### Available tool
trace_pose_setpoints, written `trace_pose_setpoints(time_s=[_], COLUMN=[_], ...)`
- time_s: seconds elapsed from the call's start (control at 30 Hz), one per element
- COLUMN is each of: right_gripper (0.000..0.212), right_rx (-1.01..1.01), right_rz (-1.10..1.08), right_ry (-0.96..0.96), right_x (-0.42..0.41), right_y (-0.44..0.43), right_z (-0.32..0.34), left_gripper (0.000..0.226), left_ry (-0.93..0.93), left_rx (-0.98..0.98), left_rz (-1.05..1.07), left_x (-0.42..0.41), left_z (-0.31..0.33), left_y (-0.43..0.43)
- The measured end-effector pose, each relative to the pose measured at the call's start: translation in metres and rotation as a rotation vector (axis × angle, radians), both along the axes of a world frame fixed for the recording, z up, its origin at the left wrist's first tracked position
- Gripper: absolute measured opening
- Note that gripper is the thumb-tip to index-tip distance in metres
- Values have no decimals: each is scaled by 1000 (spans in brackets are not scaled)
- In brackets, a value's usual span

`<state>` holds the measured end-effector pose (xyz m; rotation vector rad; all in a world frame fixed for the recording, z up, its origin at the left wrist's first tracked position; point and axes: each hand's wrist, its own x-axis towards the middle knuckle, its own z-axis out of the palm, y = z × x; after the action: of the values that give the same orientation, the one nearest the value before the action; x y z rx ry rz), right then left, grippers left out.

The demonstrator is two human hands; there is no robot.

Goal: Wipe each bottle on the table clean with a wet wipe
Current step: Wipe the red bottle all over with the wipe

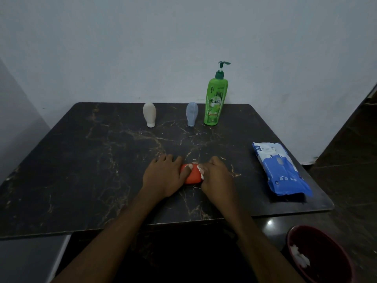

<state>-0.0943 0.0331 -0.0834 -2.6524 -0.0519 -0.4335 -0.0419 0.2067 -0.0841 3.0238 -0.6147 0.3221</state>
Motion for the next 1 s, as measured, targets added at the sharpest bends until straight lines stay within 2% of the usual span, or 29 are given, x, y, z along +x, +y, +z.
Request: trace_pose_setpoints(time_s=[0.17,0.3,0.43,0.57,0.67,0.73,0.8,0.9,1.0], right_gripper=[20,24,30,14,14,14,18,31,39], right_rx=[-5,39,54,-35,-6,-49,-87,14,69], right_rz=[-7,0,-53,-96,-103,-101,-95,-92,-95], right_ry=[49,-91,-96,85,250,207,52,-118,-156], right_x=[12,-16,-16,22,39,31,9,-21,-26], right_y=[1,5,9,12,11,11,13,17,19], right_z=[7,-11,-14,14,33,33,17,-13,-25], left_gripper=[55,46,44,43,42,43,43,42,46], left_ry=[-34,-45,-110,-148,-174,-183,-197,-204,-201], left_rx=[-11,-14,13,25,11,6,4,4,-1], left_rz=[11,21,31,42,48,49,50,52,50], left_x=[1,2,-1,-4,-4,-4,-3,-3,-4], left_z=[-3,-7,-7,-7,-8,-9,-10,-11,-12], left_y=[0,-1,-2,-3,-3,-3,-4,-4,-4])
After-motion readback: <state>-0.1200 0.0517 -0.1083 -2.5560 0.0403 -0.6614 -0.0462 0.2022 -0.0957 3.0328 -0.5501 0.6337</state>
